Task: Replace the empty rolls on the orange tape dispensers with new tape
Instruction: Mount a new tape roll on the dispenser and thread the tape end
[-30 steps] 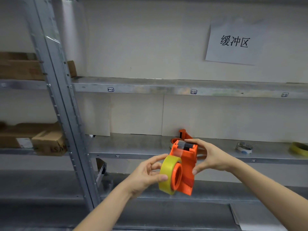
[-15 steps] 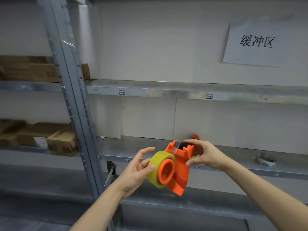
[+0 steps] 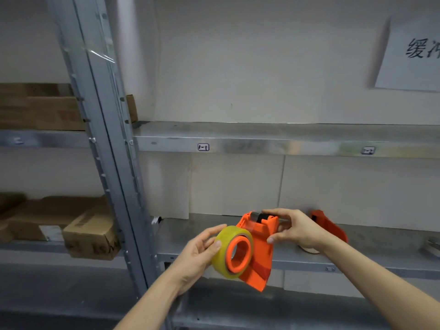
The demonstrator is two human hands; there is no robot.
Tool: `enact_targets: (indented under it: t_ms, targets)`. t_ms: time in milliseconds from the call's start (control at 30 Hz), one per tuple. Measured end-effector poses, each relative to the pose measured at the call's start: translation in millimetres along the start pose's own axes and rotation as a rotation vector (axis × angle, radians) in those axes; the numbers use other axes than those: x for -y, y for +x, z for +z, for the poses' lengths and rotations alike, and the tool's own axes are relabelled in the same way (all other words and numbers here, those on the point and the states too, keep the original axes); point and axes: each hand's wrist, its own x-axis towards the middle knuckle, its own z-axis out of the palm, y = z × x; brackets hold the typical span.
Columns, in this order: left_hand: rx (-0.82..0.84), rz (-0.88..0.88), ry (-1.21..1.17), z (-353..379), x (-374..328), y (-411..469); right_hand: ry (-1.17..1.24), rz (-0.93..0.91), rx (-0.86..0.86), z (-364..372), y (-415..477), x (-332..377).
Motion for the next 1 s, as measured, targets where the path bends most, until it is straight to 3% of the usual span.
enact_targets:
  t_ms: [267, 600, 867, 1000]
  targets:
    - [-0.013, -0.078, -0.083, -41.9, 31.7, 62.6, -0.074, 0.180, 0.019, 10.7, 61.6, -17.7]
    - [-0.247, -0.218, -0.173, -62.9, 93.0, 133.5, -0.201, 0.326, 0.166, 14.5, 154.5, -56.6]
    - [-0.418, -0.293, -0.114, -81.6, 129.6, 158.3, -0.157, 0.437, 0.272, 34.8, 219.4, -73.7]
    - [-0.423, -0.334, -0.012, -85.5, 139.1, 160.5, -0.134, 0.515, 0.336, 40.8, 239.8, -76.7]
